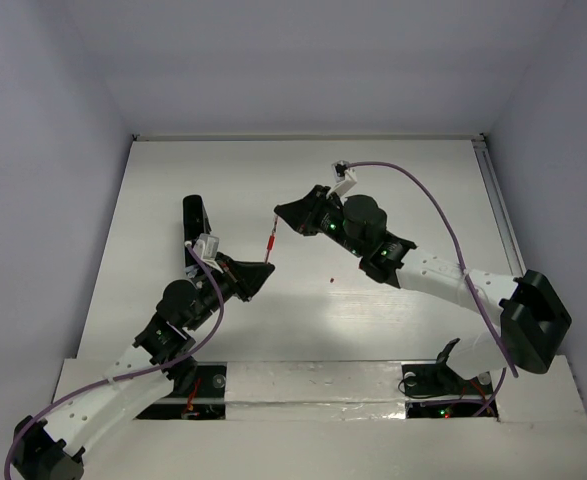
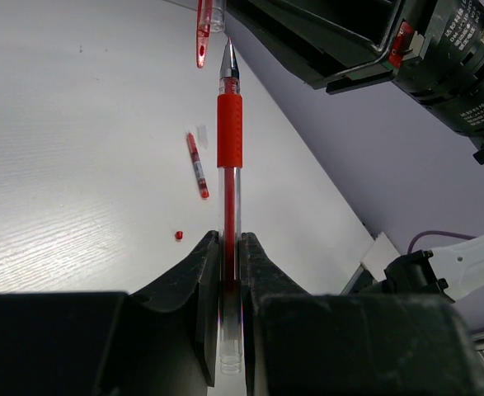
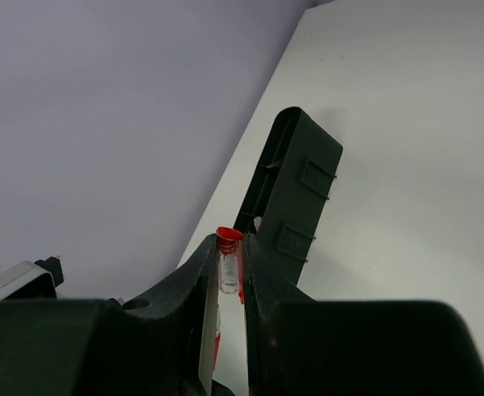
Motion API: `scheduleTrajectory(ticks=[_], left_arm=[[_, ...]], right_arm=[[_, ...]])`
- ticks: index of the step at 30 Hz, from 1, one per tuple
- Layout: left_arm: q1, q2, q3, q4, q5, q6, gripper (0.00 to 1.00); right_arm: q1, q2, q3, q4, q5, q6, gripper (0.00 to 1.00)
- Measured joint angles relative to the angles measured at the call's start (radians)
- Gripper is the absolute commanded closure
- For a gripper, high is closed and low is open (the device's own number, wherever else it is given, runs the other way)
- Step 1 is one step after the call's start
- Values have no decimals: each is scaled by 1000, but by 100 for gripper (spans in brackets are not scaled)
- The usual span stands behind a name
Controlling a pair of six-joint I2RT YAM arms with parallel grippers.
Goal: Sort the stationery into containers
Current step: Close the pen cap on the pen.
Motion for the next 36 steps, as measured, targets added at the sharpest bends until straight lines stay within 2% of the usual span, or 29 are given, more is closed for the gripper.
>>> scheduleTrajectory(ticks=[36], left_arm=[[0,-2,0,-8,-3,1,100]], right_arm=[[0,-22,2,2,-26,-2,100]])
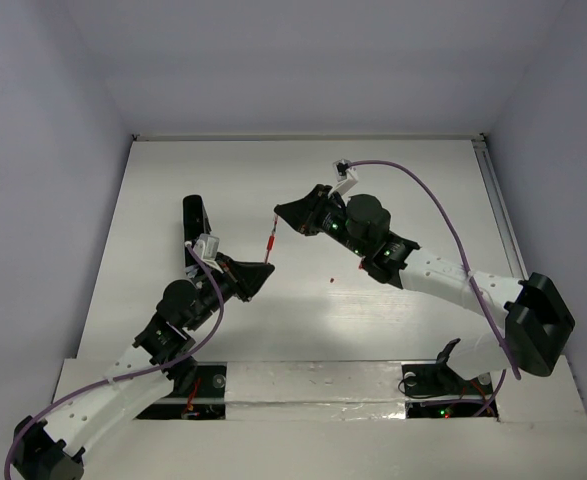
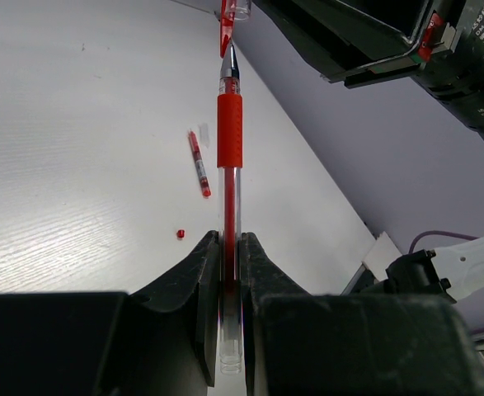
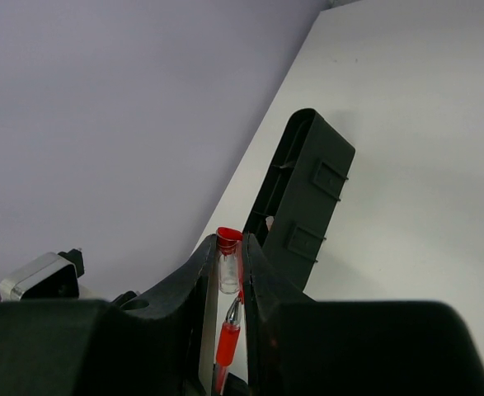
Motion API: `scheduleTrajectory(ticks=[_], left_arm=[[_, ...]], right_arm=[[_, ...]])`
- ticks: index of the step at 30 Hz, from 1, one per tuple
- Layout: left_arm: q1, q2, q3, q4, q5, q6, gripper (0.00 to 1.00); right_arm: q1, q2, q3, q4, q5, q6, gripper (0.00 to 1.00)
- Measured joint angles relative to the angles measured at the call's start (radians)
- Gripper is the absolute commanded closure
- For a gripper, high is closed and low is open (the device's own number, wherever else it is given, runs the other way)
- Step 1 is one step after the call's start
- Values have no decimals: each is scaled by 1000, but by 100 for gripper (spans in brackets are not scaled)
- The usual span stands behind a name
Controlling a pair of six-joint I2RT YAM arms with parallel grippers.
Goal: Sort the stationery into containers
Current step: Close the pen cap on the pen.
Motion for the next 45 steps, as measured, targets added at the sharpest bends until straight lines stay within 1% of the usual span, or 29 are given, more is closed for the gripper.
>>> scheduleTrajectory(ticks=[9,45], left_arm=[[0,-23,0,-1,-2,0,100],[0,-5,0,0,-14,8,100]], right_arm=[[0,0,0,-1,0,0,100],[0,16,-21,12,-38,23,100]])
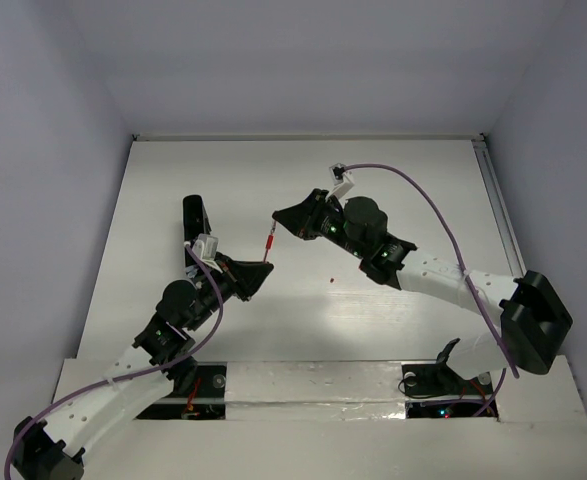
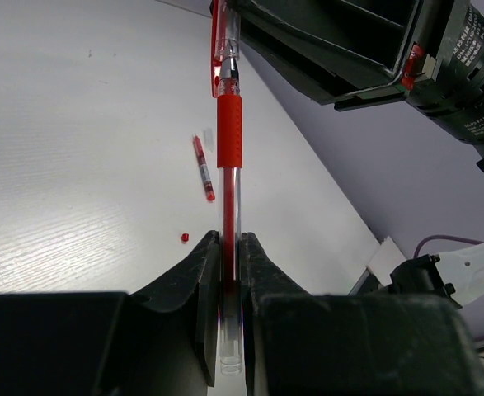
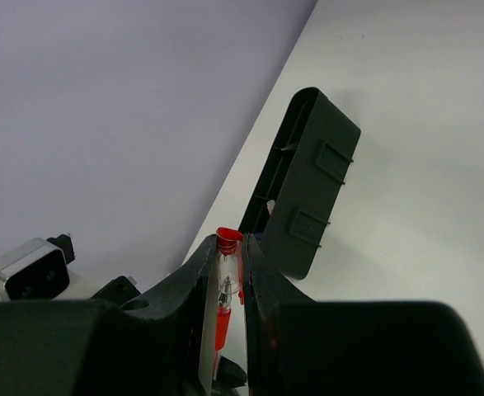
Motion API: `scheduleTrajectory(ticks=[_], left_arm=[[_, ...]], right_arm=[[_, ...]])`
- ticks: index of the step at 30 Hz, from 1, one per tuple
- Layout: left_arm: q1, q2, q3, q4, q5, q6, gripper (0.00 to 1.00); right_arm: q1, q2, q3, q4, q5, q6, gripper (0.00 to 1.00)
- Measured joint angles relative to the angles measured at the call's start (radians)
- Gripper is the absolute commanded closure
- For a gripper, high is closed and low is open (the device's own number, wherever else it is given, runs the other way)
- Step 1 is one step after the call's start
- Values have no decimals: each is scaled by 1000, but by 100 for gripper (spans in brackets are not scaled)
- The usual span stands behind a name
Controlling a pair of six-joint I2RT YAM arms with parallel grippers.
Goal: Sort the stationery into containers
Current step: Close the pen cap on the pen.
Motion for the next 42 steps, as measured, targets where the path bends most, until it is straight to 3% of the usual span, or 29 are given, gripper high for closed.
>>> scheduleTrajectory(ticks=[25,42], left_arm=[[-2,58,14,54,-45,36,100],[-8,67,167,-154,-30,59,100]], right_arm=[[18,18,-34,83,-36,48,100],[54,-5,-34,113,13,-45,100]])
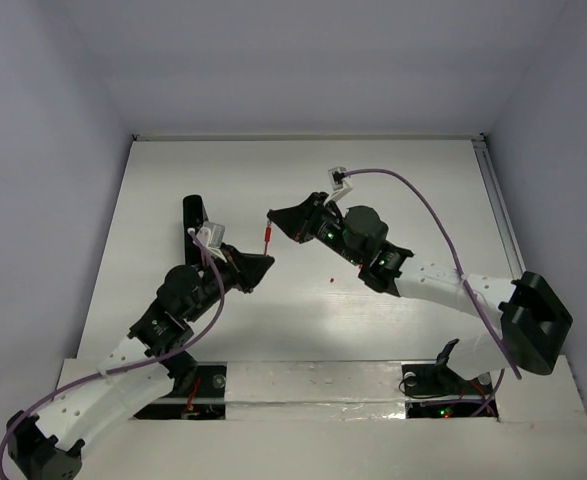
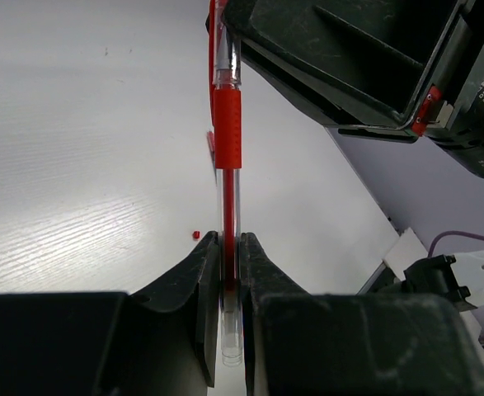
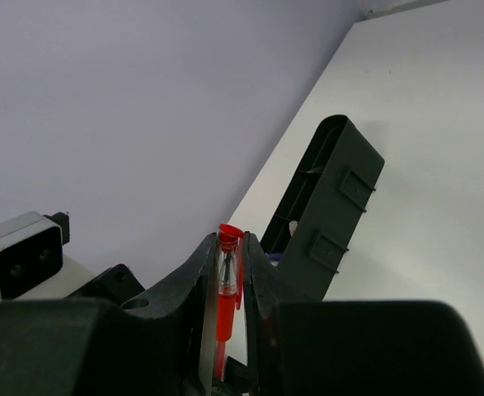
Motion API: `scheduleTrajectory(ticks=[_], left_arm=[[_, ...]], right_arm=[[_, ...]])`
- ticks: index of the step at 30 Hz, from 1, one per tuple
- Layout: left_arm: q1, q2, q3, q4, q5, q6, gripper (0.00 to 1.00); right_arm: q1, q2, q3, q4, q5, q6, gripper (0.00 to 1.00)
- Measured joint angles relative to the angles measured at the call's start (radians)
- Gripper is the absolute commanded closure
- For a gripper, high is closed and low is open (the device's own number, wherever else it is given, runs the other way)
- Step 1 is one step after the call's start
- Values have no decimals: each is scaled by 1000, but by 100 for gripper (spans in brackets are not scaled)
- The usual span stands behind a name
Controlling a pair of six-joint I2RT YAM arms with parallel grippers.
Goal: Sort the stationery into containers
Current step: Close the pen cap on the pen.
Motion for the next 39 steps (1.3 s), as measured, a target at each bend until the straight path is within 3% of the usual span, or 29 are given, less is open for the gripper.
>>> scheduleTrajectory(ticks=[14,28,39], left_arm=[[-6,7,23,-124,28,27,100],[2,84,23,-95,79,-26,100],[1,37,13,-80,101,-44,82]], right_arm=[[7,-25,-118,52,22,5,100],[25,29,-43,14,-11,-47,100],[35,27,36,-101,-121,-122,100]])
